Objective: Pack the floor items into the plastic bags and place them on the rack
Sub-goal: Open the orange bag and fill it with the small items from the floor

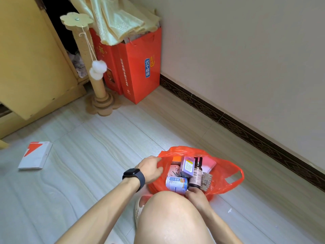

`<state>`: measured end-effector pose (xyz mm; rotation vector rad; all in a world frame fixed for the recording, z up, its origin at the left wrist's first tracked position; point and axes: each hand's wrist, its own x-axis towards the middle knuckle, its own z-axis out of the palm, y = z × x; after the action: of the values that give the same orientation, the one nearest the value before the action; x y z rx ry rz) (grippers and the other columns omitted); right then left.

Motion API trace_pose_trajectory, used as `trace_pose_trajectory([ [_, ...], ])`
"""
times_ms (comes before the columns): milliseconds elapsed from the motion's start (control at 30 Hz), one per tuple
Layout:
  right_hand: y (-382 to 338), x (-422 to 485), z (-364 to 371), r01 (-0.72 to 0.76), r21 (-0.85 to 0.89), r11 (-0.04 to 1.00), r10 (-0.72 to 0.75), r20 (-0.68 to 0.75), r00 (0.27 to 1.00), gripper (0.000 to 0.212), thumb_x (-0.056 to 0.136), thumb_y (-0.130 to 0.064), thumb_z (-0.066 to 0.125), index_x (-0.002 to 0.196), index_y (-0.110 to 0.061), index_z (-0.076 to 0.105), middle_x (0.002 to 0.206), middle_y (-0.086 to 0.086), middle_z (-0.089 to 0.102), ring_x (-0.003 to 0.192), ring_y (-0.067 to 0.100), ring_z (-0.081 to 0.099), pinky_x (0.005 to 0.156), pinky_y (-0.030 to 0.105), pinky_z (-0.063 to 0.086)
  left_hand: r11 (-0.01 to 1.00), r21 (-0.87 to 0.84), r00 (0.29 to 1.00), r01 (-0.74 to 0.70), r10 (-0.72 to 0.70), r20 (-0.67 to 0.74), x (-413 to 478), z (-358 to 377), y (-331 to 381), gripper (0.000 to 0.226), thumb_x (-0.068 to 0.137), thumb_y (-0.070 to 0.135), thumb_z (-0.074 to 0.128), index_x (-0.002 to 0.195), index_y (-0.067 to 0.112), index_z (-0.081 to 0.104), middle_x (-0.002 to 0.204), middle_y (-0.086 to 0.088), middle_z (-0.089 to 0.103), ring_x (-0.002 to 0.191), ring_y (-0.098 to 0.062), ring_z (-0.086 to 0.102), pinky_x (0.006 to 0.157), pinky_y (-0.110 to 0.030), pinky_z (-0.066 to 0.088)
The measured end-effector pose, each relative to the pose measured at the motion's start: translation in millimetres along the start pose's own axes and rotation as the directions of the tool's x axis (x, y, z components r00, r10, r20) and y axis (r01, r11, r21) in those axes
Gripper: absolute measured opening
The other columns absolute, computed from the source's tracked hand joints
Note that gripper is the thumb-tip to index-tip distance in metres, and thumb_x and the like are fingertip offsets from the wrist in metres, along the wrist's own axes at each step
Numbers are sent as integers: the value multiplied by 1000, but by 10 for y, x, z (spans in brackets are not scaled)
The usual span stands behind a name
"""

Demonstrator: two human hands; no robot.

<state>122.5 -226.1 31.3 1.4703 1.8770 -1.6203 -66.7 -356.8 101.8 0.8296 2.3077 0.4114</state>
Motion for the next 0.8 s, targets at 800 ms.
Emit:
trace_pose_trajectory([
  [800,-1845,144,1870,726,-542,424,-576,456,678,54,96,-46,48,148,-43,33,159,-3,31,144,21,29,114,34,29,844,108,851,525,-519,-82,-942,-934,-2774,57,94,45,45,147,28,36,147,-4,43,131,-28,44,104,-39,40],
])
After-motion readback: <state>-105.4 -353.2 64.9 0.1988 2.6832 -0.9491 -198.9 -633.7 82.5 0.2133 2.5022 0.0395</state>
